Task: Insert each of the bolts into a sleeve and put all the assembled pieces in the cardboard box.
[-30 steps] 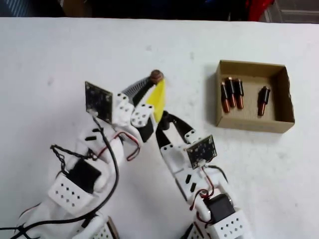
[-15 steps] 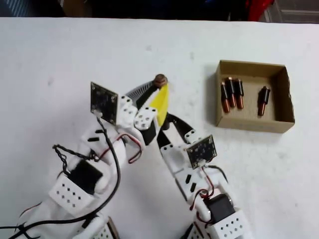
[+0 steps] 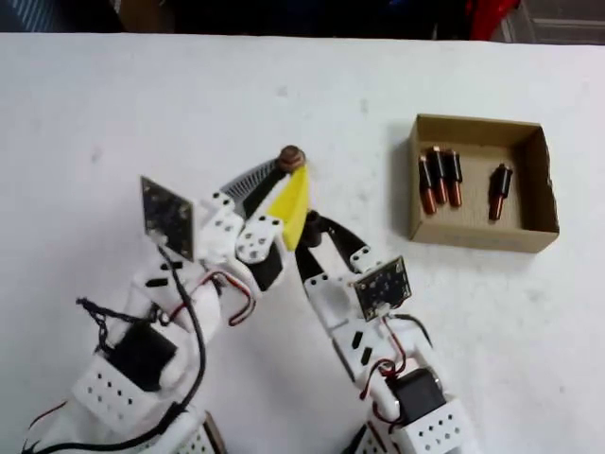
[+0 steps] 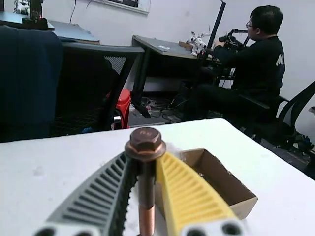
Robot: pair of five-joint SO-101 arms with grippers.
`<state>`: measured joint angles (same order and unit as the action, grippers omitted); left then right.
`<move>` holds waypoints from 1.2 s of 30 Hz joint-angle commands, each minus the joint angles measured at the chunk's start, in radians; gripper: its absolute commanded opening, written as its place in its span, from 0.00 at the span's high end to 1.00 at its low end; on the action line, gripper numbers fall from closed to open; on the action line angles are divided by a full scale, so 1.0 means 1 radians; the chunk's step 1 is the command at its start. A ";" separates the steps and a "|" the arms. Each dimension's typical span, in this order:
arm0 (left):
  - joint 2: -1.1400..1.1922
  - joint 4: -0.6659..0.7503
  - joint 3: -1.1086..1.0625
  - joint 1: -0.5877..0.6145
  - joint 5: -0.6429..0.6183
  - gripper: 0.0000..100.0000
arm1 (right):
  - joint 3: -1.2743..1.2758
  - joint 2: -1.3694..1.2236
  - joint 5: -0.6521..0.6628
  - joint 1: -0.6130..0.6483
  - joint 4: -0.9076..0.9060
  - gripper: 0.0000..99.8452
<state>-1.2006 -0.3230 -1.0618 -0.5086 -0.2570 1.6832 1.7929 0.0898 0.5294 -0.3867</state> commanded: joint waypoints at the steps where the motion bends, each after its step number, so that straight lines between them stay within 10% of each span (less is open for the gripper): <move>1: -0.001 0.006 0.012 -0.013 0.005 0.98 | 0.006 0.005 0.002 -0.002 0.010 0.98; 36: 0.044 0.206 -0.141 -0.015 0.005 0.98 | 0.006 0.008 0.104 0.001 0.041 0.98</move>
<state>-1.1546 -0.1665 -1.2106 -0.5132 -0.2570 1.6832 1.7929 0.1834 0.5309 -0.3713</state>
